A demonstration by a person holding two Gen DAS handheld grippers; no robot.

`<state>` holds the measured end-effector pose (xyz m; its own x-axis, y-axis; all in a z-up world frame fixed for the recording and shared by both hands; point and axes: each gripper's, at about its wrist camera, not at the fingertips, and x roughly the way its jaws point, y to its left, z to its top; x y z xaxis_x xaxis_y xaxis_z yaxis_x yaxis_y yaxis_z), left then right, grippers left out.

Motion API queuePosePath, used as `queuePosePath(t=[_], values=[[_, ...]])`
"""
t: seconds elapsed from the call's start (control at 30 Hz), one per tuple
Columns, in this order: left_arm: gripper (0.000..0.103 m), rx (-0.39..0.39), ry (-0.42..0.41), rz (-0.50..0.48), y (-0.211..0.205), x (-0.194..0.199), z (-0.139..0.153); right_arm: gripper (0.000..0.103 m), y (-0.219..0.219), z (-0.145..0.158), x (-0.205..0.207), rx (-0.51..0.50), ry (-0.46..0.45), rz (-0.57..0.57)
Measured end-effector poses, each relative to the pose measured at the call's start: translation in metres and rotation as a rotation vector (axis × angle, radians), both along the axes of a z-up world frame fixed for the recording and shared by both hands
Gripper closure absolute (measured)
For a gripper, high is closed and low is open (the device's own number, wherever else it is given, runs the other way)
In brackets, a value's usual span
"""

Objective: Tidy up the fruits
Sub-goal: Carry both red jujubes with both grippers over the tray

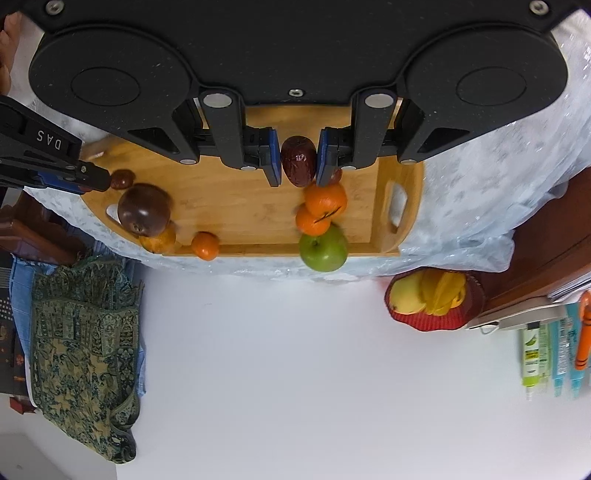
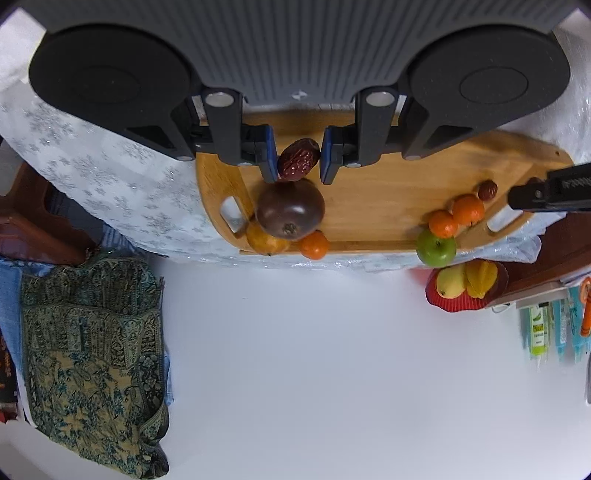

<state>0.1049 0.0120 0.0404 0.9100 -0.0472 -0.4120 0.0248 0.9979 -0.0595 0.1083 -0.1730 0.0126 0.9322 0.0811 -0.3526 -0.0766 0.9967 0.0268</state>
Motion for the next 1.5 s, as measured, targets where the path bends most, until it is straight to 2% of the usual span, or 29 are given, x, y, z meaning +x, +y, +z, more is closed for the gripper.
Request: queuePosePath(t=[0.6,1.13,1.5], values=[[0.085,-0.021,0.021,-0.043,-0.011,0.074,0.006,0.074,0.017,0.012,0.059,0.012,-0.012,0.057],[0.085,-0.020,0.010,-0.047,-0.014,0.108,0.014,0.074,0.019,0.019,0.093,0.039,-0.003,0.071],[0.085,-0.031,0.042,-0.078,-0.017,0.128,0.012,0.074,0.019,0.021,0.121,0.060,0.036,0.101]])
